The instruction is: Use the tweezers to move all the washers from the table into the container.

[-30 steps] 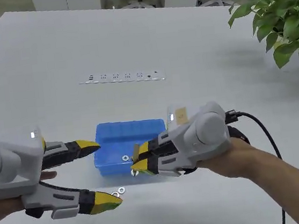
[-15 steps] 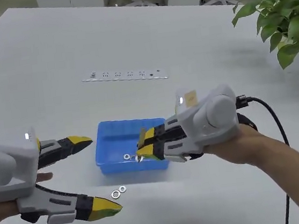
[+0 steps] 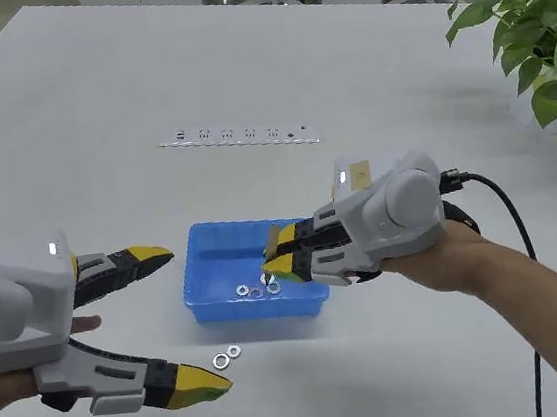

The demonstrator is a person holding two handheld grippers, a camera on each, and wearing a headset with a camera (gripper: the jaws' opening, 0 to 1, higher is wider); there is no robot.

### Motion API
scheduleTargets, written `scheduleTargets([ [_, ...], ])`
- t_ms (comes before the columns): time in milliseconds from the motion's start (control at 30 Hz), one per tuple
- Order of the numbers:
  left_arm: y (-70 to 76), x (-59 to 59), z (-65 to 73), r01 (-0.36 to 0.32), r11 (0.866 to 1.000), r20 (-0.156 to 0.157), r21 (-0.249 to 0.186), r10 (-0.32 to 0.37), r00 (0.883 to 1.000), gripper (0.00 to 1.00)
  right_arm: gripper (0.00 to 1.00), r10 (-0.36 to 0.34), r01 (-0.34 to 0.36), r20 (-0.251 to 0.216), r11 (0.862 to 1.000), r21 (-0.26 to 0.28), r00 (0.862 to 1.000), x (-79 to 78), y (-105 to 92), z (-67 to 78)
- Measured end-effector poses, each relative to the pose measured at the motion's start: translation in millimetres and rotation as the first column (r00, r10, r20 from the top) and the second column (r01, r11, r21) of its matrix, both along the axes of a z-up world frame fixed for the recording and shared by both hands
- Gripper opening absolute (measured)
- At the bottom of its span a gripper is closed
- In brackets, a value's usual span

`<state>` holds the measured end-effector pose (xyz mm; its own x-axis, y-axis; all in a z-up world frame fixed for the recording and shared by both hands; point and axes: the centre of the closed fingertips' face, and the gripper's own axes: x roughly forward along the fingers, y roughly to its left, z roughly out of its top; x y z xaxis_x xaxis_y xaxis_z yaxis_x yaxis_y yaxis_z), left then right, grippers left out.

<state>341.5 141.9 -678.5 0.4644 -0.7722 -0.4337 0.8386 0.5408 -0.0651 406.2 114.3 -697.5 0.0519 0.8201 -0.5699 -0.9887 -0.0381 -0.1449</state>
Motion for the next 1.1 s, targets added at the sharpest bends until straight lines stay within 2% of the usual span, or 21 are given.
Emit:
scheduleTargets([
  [467,-2.3,13.4,0.2,0.013,1.0,0.004,0.004,-0.013,1.0,0.98,0.08,0.002,-0.003,-0.038,1.0,-0.027,0.999,9.1,3.8,-24.7],
  [800,-9.1,26.1,3.5,0.042,0.999,0.01,0.001,-0.042,0.999,0.95,0.08,0.017,-0.02,-0.055,0.999,-0.05,0.998,9.7,3.3,-41.1],
  [1000,-14.1,35.9,4.6,0.065,0.998,0.02,0.004,-0.065,0.998,0.91,0.08,0.02,-0.023,-0.06,0.998,-0.061,0.998,10.6,2.1,-47.6],
  [1100,-17.5,38.7,4.3,0.086,0.996,0.017,0.003,-0.086,0.996,0.86,0.08,0.018,-0.023,-0.067,0.998,-0.062,0.998,11.2,1.8,-49.3],
])
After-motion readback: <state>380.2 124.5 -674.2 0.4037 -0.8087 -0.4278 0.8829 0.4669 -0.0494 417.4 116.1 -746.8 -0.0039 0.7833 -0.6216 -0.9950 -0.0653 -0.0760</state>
